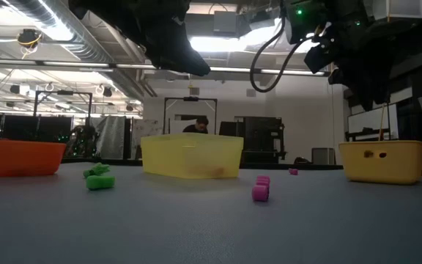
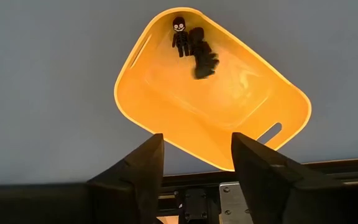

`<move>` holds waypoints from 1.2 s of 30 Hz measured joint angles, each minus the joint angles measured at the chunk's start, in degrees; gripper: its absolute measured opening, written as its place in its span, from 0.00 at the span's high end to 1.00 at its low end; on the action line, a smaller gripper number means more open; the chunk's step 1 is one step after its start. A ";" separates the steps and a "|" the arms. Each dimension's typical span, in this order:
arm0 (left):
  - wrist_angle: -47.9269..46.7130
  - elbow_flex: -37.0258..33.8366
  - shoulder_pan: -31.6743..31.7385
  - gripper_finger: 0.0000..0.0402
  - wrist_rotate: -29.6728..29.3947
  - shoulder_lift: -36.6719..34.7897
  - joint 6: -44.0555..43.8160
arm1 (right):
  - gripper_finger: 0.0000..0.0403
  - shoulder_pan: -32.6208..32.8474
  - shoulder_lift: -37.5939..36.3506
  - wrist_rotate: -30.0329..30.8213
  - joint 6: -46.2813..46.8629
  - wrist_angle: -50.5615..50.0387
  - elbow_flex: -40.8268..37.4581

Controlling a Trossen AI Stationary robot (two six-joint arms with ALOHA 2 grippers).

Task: Sort Halloween decoration
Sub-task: Put the pink skeleton toy into the yellow bin

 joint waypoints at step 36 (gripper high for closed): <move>-5.81 -0.07 -8.27 0.66 0.46 0.00 -1.49 | 0.53 19.22 4.33 -10.83 -18.05 49.09 -0.04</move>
